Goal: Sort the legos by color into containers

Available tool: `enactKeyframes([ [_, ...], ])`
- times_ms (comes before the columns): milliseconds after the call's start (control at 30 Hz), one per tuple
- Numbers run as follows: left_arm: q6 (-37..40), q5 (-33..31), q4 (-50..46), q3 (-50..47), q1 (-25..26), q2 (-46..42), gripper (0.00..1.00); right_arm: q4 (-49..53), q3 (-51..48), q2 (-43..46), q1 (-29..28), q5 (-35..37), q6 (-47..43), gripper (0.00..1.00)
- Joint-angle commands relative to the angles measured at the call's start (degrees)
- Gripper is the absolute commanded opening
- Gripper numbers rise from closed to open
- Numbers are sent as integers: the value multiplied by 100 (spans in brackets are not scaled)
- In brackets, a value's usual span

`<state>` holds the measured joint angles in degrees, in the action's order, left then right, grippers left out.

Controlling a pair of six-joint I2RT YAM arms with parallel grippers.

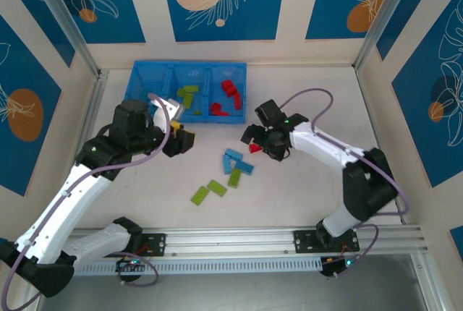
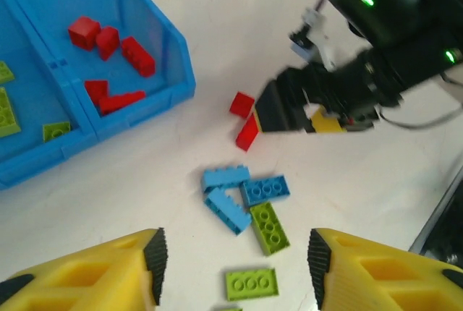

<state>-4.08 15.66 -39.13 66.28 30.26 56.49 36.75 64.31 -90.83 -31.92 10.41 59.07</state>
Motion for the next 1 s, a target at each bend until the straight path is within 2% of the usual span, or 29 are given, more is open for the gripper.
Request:
enactKeyframes([
  [0, 937, 382, -174, -214, 98, -80, 59, 297, 414, -574, 138, -220, 650, 97],
  [67, 1051, 197, -124, -401, 114, -107, 59, 314, 611, -918, 238, -175, 673, 97],
  [133, 1064, -282, -184, -466, 143, -92, 58, 261, 678, -1144, 328, -146, 739, 96],
  [233, 1098, -368, -103, -546, 146, -100, 57, 117, 679, -1399, 405, -127, 762, 84],
  [333, 1100, -219, -51, -576, 145, -78, 58, 70, 656, -1567, 424, -14, 729, 69],
  [433, 1093, -207, -25, -590, 151, -95, 62, -53, 490, -1541, 432, -40, 697, 55],
  [533, 1110, -255, 76, -666, 155, -185, 67, -363, 54, -1258, 426, -35, 676, 33],
  [600, 1120, -205, 162, -734, 153, -268, 73, -497, -318, -920, 432, 74, 745, 17],
  [667, 1098, -206, 217, -776, 151, -314, 83, -559, -605, -587, 441, 213, 756, 11],
  [800, 1101, -281, 213, -783, 151, -316, 98, -404, -781, 215, 370, 584, 338, 10],
  [867, 1106, -301, 213, -783, 150, -316, 100, -305, -696, 634, 211, 863, -65, 9],
  [967, 1112, -335, 239, -815, 148, -323, 100, -458, -486, 1259, -317, 1361, -860, 9],
])
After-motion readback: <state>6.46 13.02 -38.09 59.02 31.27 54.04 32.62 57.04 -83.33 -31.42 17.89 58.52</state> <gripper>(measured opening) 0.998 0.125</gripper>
